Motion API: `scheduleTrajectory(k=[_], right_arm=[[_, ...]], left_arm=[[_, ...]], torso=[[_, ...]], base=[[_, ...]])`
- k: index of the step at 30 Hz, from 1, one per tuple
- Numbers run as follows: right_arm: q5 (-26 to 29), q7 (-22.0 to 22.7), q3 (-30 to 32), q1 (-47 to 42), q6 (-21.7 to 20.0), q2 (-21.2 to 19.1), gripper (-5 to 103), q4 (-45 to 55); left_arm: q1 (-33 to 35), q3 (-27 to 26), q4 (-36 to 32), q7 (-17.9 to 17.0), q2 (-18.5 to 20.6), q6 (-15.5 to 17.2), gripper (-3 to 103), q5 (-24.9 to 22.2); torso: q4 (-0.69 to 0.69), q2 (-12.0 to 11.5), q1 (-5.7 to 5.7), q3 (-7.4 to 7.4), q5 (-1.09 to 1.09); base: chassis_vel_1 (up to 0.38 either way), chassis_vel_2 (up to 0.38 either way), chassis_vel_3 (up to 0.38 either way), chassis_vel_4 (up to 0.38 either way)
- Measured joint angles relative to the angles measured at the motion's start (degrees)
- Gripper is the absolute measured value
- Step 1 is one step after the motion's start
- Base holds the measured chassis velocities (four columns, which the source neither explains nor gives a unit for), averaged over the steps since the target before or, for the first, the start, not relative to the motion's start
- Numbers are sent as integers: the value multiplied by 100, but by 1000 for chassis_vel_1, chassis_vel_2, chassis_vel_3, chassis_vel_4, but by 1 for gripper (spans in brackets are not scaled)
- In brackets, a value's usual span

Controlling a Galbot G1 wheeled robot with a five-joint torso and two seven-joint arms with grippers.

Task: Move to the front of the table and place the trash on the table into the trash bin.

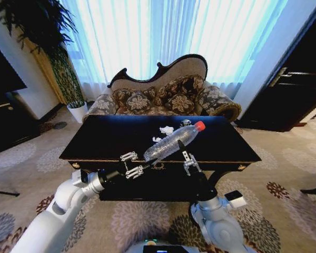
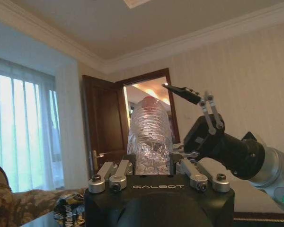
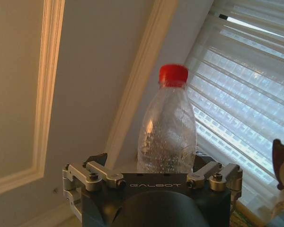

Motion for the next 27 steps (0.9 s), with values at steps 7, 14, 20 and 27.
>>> scheduleTrajectory(k=[7, 14, 20, 27], right_arm=[[-228, 137, -102, 51, -15, -3, 100, -116], [-395, 284, -88, 50, -43, -20, 82, -193], [-381, 276, -41, 29, -44, -31, 59, -217], [-332, 204, 46, 38, -49, -40, 37, -250]], left_arm=[[-56, 253, 105, -5, 41, -50, 34, 140], [-61, 358, 148, 66, -10, -54, 34, 217], [-16, 319, 121, 79, -36, -64, 34, 220], [167, 119, 26, 100, -55, -114, 35, 227]], torso=[[0, 0, 0, 0, 0], [0, 0, 0, 0, 0], [0, 0, 0, 0, 0], [0, 0, 0, 0, 0]], base=[[0, 0, 0, 0], [0, 0, 0, 0], [0, 0, 0, 0], [0, 0, 0, 0]])
